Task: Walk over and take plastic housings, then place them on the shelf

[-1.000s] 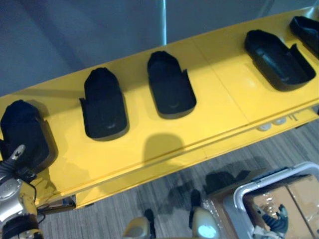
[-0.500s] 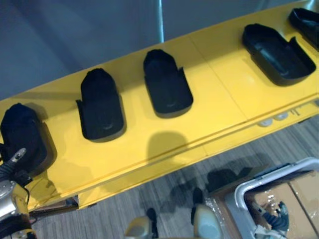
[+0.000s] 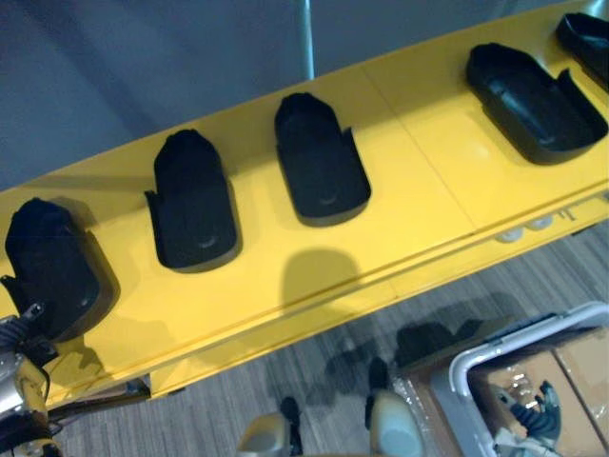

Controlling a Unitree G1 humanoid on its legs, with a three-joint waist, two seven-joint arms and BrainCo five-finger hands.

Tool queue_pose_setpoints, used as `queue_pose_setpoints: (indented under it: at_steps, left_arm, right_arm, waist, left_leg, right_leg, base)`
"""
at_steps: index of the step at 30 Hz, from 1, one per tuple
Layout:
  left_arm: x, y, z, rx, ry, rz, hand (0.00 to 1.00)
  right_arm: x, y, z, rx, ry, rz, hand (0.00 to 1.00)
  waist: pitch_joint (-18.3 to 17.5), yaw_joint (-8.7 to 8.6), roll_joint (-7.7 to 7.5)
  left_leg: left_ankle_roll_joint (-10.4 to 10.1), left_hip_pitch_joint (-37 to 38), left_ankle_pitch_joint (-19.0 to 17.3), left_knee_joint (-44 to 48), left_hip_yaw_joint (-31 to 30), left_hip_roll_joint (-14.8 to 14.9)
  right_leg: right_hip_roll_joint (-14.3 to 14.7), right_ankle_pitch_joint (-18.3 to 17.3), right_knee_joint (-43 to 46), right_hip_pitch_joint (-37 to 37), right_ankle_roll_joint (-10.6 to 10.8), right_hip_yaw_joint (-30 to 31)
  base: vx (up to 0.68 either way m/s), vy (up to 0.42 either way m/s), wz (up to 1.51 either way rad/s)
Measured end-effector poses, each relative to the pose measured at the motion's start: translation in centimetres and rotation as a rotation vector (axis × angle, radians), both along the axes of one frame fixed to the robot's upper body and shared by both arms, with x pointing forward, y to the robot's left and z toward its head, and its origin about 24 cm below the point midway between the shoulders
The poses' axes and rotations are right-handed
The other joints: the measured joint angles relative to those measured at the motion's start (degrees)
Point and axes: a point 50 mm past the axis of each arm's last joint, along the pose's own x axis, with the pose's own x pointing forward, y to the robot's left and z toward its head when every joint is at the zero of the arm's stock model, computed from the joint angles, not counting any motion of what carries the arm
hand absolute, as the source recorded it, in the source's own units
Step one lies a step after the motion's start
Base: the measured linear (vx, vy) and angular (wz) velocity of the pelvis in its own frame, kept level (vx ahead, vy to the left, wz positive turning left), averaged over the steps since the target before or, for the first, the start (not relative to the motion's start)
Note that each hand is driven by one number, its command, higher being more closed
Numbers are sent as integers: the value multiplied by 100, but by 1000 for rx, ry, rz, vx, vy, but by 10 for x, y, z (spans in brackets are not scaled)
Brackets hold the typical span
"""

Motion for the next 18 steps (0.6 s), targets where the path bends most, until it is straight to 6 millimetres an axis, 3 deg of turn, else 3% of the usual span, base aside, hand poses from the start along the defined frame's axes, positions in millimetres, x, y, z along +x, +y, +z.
queue_pose_setpoints:
  at_steps: [14, 18]
  left_arm:
    - [3, -1, 1, 160, 189, -118, 100]
    - [9, 4, 14, 270, 277, -173, 100]
  right_arm:
    - [0, -4, 2, -7, 1, 13, 0]
    - [-2, -4, 0, 7, 8, 14, 0]
  waist:
    - [-22, -113, 36]
    - [-21, -129, 41]
  left_leg:
    - [-12, 4, 7, 11, 5, 3]
    - [-14, 4, 8, 8, 9, 2]
  right_leg:
    - [-1, -2, 31, -14, -4, 10]
    - [30, -2, 31, -22, -4, 17]
  base:
    - [0, 0, 0]
    - [0, 0, 0]
